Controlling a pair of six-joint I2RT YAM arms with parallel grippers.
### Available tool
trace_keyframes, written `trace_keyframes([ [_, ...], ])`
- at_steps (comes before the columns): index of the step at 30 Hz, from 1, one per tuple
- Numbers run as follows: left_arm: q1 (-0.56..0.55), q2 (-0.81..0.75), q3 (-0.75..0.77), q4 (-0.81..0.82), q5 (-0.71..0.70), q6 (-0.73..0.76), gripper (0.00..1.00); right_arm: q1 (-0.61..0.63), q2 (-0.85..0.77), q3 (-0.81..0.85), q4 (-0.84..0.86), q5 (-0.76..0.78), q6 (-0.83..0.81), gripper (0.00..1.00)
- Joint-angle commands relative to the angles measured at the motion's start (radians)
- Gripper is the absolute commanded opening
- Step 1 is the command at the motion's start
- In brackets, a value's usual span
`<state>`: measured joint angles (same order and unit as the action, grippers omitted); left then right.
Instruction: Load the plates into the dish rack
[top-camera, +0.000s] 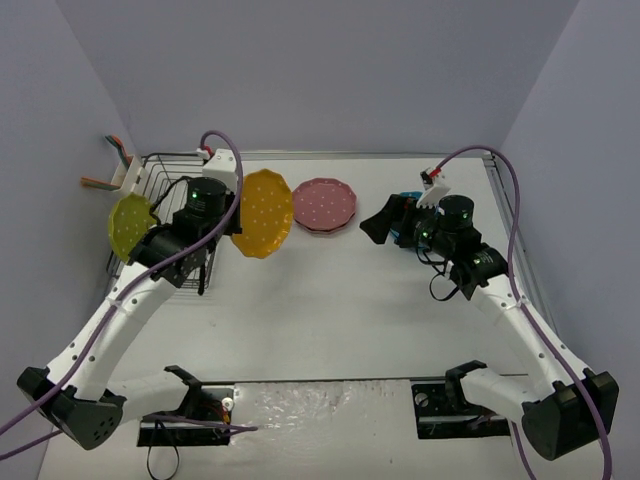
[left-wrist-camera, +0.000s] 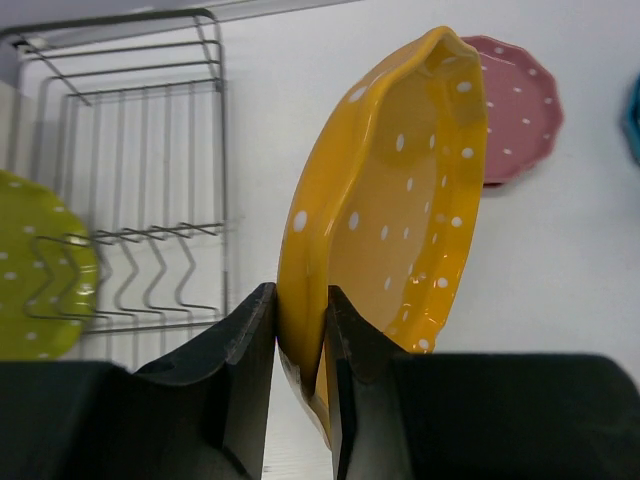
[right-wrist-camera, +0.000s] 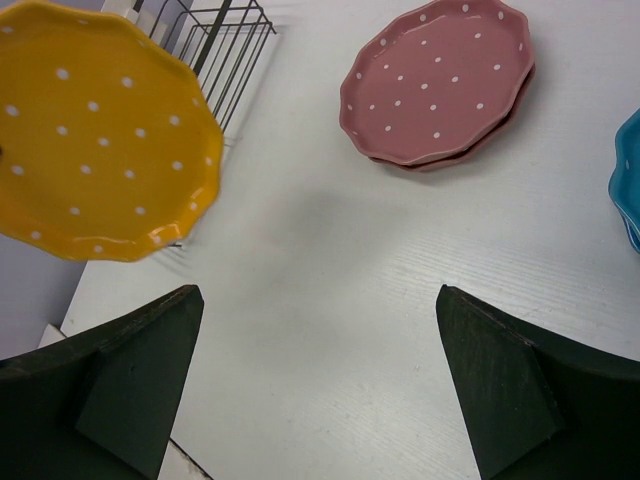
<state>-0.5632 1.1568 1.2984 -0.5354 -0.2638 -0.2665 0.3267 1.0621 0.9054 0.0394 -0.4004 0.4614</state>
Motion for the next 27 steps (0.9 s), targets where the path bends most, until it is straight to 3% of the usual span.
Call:
trace_keyframes([
  [1, 0.098, -0.046, 0.155, 0.003, -0.105, 0.181, 0.00, -0.002, -0.012, 0.002, 0.040, 0.002, -0.016, 1.00],
  [10, 0.375, 0.022, 0.345, -0.062, -0.014, 0.383, 0.00, 0.014, -0.027, -0.036, 0.069, -0.058, -0.010, 1.00],
  [20, 0.525, 0.164, 0.399, 0.025, -0.137, 0.597, 0.00, 0.110, -0.058, -0.103, 0.085, -0.025, -0.046, 1.00],
  [27, 0.636, 0.250, 0.391, 0.097, -0.140, 0.688, 0.00, 0.138, -0.067, -0.135, 0.085, -0.009, -0.056, 1.00],
])
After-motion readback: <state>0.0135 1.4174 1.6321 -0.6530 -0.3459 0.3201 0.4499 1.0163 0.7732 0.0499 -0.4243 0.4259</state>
